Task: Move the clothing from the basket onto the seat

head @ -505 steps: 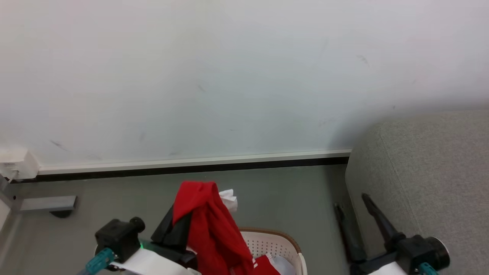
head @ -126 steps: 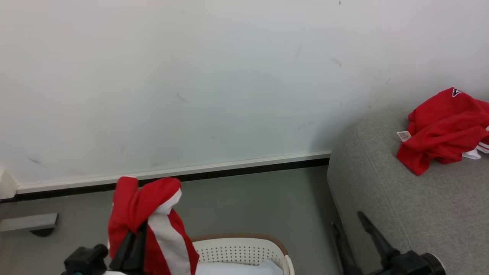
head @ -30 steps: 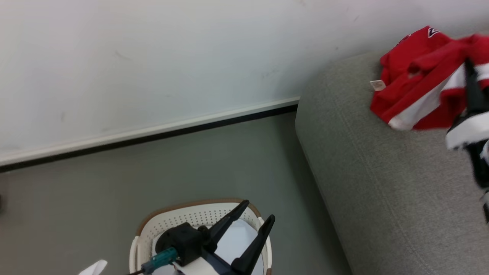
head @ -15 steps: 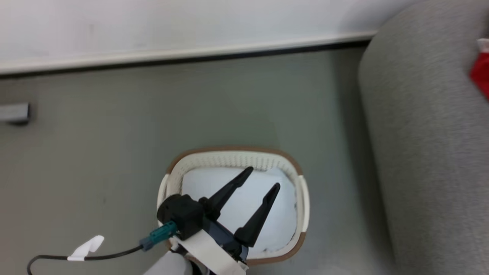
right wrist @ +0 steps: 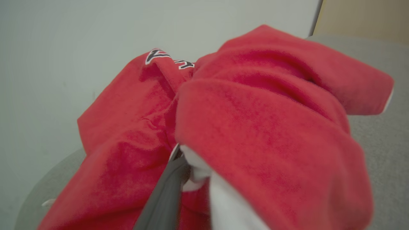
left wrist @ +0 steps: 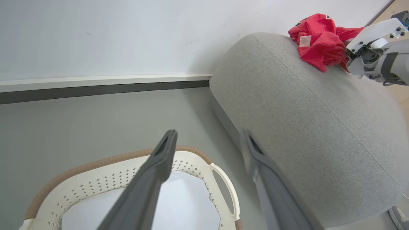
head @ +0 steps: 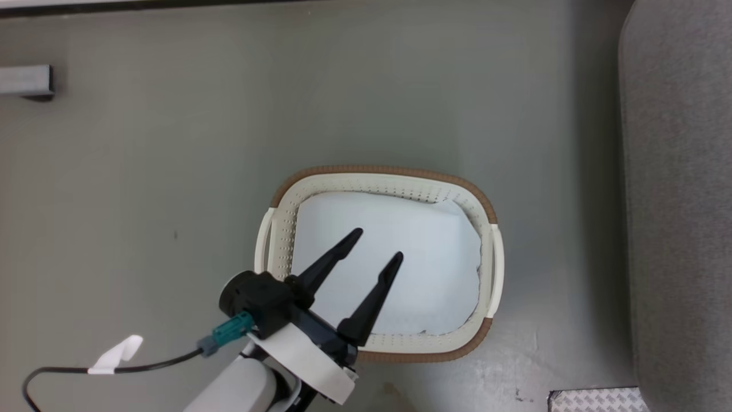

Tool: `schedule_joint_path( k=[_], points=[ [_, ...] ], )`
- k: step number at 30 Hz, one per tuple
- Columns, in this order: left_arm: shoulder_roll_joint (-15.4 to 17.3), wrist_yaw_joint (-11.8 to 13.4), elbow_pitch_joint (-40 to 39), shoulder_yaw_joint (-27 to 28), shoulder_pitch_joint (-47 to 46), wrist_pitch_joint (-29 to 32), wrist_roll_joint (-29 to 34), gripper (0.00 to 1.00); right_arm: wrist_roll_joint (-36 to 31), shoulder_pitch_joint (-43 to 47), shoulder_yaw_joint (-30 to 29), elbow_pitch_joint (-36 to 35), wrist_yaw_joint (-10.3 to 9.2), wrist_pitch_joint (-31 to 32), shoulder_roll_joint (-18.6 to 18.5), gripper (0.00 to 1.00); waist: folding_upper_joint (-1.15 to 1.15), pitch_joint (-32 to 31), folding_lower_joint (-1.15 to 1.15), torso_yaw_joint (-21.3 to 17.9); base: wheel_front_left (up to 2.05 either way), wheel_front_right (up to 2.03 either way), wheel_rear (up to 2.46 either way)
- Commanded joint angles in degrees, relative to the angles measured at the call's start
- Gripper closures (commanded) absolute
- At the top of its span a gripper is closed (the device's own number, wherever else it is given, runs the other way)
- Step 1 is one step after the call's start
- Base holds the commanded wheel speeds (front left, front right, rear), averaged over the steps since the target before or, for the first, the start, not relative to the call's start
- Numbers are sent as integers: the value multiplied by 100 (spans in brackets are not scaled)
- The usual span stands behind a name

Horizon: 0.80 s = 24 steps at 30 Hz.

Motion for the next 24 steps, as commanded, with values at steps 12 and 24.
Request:
schedule_joint_path(
  k=[12, 24],
  points=[
    [-42, 306, 285, 816, 520, -53, -316, 0, 77, 1052, 1545, -28, -14, -146, 578, 0, 0, -1421, -2, -564, 0, 0, 0],
    [-357, 622, 406, 2375, 1984, -52, 26, 0, 2177, 3915, 4366, -1769, -14, -148, 1235, 0, 0, -2894, -2, -541, 0, 0, 0]
  ],
)
